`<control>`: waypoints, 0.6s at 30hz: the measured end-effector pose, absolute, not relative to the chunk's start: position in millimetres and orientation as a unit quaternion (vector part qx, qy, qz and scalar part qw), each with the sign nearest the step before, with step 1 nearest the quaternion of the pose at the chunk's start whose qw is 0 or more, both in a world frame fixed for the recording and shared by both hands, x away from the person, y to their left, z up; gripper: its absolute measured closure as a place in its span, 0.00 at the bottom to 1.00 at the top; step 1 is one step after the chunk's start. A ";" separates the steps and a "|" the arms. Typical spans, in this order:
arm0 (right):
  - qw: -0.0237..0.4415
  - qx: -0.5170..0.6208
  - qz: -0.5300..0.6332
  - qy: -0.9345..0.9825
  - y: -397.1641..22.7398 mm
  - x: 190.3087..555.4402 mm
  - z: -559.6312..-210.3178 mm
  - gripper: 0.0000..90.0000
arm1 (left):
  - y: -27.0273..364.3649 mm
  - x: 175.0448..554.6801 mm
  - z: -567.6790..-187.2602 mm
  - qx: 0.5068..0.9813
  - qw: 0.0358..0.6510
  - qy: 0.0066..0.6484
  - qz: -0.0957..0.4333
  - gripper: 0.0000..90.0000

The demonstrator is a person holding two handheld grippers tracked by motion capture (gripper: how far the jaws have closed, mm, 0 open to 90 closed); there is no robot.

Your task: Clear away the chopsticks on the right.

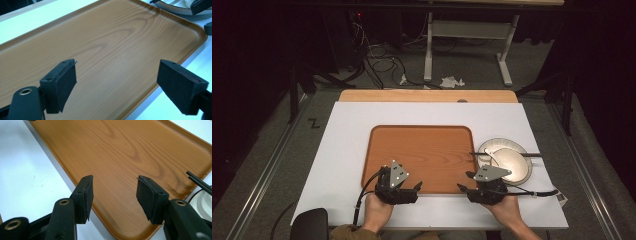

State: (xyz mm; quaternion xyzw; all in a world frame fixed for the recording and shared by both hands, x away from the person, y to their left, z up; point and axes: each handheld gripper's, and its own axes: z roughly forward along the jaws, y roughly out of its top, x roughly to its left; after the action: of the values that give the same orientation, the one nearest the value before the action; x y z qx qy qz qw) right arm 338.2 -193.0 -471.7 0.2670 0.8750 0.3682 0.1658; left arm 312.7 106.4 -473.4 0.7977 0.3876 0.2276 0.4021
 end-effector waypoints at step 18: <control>0.161 0.263 0.372 0.875 -195.9 335.7 -467.9 0.55 | 105.1 312.2 -474.8 0.802 0.399 0.384 0.224 0.18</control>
State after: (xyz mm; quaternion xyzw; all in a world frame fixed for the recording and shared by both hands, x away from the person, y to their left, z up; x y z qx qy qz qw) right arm 335.7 -195.9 -467.9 0.2634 0.8754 0.3719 0.1610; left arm 312.2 105.1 -474.8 0.8018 0.3842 0.2244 0.3990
